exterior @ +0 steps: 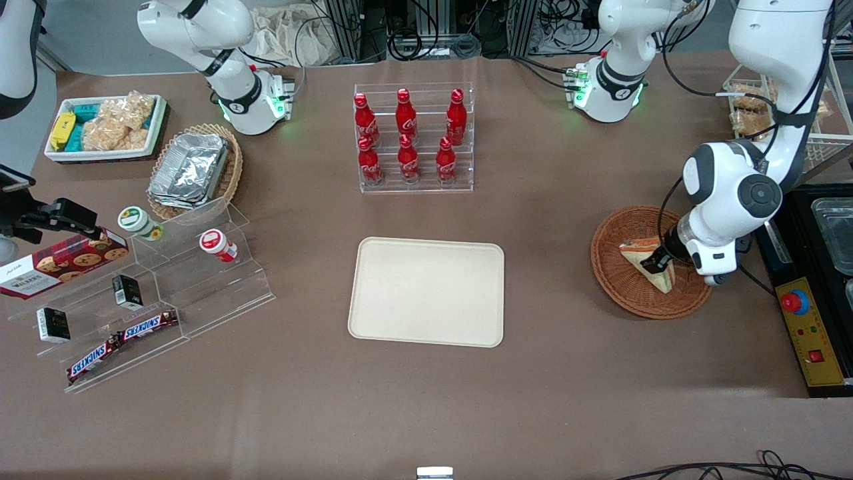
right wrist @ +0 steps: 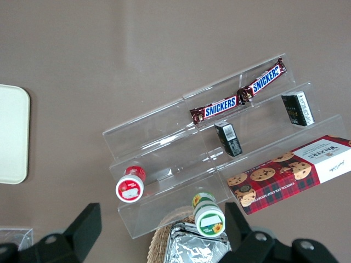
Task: Place sandwich from basket to tray
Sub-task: 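Lower the left gripper and close it on the sandwich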
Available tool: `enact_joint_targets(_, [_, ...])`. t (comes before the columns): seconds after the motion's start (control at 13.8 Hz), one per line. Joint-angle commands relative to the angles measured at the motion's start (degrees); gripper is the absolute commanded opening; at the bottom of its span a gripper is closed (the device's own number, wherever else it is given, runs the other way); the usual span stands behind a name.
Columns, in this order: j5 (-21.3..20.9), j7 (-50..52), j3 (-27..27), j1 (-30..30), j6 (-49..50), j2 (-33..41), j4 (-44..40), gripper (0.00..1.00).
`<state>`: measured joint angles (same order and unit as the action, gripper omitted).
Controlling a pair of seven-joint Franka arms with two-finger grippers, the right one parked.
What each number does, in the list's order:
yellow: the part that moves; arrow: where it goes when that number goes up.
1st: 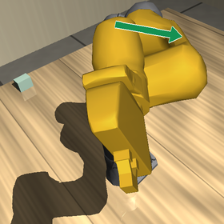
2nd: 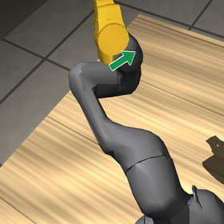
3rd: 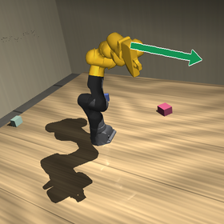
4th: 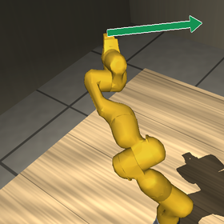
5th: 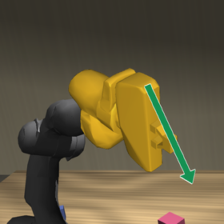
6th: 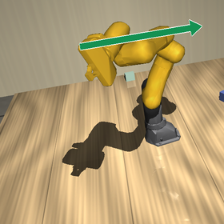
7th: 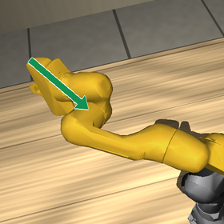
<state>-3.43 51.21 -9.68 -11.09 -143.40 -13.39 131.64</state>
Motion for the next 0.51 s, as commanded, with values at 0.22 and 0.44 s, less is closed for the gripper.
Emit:
enact_joint_targets(0.22, [-0.17,0.56,-0.08,1.68,10.27,1.00,-5.40,0.00])
enact_joint_targets(0.44, [-0.43,-0.75,-1.39,1.94,26.54,1.52,-16.12,0.00])
